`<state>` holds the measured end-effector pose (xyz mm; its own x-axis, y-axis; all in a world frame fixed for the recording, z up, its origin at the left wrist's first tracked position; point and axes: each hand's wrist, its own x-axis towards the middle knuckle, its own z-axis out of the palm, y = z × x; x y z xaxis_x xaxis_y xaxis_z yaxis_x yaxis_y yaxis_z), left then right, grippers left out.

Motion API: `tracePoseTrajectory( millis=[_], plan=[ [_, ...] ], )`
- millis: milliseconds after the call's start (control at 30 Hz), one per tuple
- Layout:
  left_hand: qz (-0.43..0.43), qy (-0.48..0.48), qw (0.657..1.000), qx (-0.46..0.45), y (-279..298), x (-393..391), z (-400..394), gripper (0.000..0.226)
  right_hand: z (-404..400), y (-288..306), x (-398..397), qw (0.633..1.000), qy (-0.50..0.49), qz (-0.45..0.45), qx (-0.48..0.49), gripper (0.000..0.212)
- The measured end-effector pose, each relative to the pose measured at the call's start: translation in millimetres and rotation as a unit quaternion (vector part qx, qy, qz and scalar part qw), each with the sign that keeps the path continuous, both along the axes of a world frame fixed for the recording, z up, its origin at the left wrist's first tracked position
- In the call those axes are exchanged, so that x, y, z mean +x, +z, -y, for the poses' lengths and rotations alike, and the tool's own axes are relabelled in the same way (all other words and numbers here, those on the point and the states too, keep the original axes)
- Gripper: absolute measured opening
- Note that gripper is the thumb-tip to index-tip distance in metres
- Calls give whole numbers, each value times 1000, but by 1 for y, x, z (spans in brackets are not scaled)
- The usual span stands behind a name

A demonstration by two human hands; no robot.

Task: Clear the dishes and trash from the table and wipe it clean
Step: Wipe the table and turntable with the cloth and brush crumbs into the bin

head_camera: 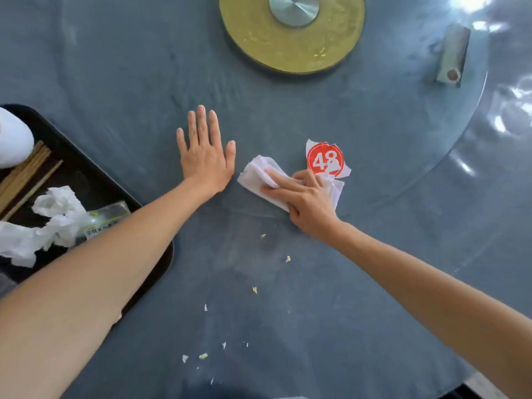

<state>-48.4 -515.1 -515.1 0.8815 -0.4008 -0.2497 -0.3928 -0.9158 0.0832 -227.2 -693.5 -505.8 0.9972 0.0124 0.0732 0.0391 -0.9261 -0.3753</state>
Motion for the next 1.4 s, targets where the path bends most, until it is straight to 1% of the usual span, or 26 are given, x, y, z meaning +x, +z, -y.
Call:
tracePoseTrajectory(
  millis=[100,167,267,400,467,533,600,667,767,833,900,933,1000,1067,1133,1200,1300,1400],
  plan=[
    [-16,-9,1000,17,7,9,-5,72,-23,4,-15,999,31,-3,8,61],
    [-31,-19,999,15,12,3,-8,71,-30,9,-26,999,16,1,28,57],
    [-46,-55,997,8,16,-25,-25,69,-42,18,-64,995,-64,13,74,46],
    [-70,-89,993,-33,18,-70,-59,66,-38,19,-131,969,-208,41,124,36],
    [-81,-102,989,-69,19,-91,-71,66,-36,17,-159,951,-279,21,130,39],
    [-79,-130,984,-97,18,-112,-83,64,-35,14,-176,932,-332,-25,140,49],
    [-77,-150,980,-107,15,-131,-94,67,-37,10,-178,916,-371,-67,139,55],
    [-85,-135,979,-124,13,-144,-103,67,-42,4,-171,912,-389,-75,105,54],
    [-99,-90,979,-153,10,-151,-110,64,-59,-3,-149,918,-385,-71,60,52],
    [-121,-71,979,-145,7,-155,-116,61,-75,-5,-133,928,-365,-65,45,52],
    [-140,-68,980,-121,3,-160,-121,59,-93,-4,-119,933,-352,-65,35,51],
    [-147,-66,980,-117,2,-162,-123,59,-100,-4,-114,936,-346,-63,30,55],
    [-155,-51,978,-133,3,-163,-122,59,-109,-4,-108,942,-328,-62,19,61],
    [-158,-48,975,-147,4,-163,-122,61,-110,-5,-108,949,-308,-64,10,62],
    [-155,-67,975,-143,3,-167,-125,65,-108,-5,-110,956,-286,-70,10,62],
    [-144,-87,976,-136,0,-171,-129,67,-110,-5,-111,969,-240,-60,0,58],
    [-136,-109,976,-128,1,-170,-131,67,-120,-4,-102,991,-122,-50,-29,49],
    [-147,-124,973,-129,8,-168,-133,71,-134,0,-83,995,-69,-74,-5,49]
  ],
)
